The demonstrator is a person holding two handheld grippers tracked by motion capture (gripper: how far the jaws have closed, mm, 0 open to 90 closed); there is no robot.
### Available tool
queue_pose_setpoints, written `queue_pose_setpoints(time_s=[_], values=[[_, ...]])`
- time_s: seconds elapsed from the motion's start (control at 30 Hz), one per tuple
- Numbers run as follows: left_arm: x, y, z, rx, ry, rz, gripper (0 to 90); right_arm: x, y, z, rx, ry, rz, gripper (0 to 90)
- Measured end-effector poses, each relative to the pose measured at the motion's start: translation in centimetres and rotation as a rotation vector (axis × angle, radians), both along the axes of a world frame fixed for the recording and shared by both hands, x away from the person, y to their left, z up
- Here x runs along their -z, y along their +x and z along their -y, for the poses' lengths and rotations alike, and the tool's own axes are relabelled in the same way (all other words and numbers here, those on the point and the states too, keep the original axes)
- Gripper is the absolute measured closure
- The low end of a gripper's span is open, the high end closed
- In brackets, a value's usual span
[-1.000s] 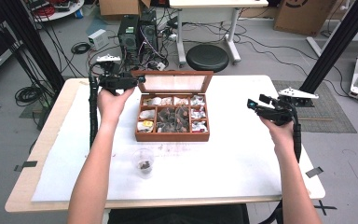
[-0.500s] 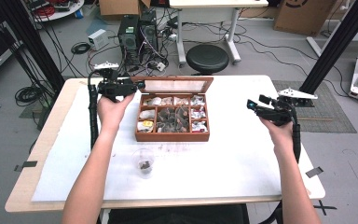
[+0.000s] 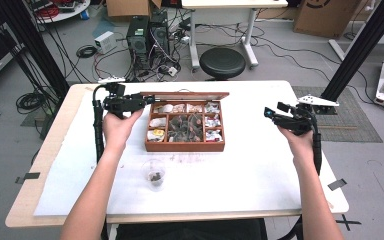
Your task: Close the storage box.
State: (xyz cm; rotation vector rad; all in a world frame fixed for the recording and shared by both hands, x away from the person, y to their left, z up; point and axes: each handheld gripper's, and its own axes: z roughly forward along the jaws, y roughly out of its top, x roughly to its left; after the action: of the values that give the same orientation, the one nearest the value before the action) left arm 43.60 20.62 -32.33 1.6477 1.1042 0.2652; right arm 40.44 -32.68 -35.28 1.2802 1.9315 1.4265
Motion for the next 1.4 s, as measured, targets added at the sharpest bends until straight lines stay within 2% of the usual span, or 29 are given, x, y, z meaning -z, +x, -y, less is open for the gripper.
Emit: queue_pose_setpoints(time_s=[0.17, 0.43, 0.87, 1.0, 1.17, 1.4], values=[[0.7, -0.5, -0.2, 0.015, -0.016, -0.006, 36.7, 0.1, 0.0, -0.1, -0.002, -0.003, 0.000, 31.5], [1.4, -1.2, -0.3, 0.036, 0.002, -0.004, 36.6, 0.1, 0.0, -0.1, -0.003, -0.005, -0.003, 31.5], [3.1, -2.2, -0.8, 0.070, -0.027, -0.013, 36.1, 0.3, 0.1, -0.4, -0.007, -0.010, -0.007, 31.5], [3.7, -2.5, -0.9, 0.080, -0.027, 0.003, 36.0, 0.3, 0.1, -0.4, -0.007, -0.013, -0.007, 31.5], [3.8, -2.7, -0.8, 0.094, 0.011, 0.024, 35.7, 0.3, 0.1, -0.5, -0.008, -0.013, -0.009, 31.5], [5.1, -3.4, -0.8, 0.097, 0.013, 0.037, 35.8, 0.3, 0.1, -0.4, -0.008, -0.015, -0.009, 31.5]])
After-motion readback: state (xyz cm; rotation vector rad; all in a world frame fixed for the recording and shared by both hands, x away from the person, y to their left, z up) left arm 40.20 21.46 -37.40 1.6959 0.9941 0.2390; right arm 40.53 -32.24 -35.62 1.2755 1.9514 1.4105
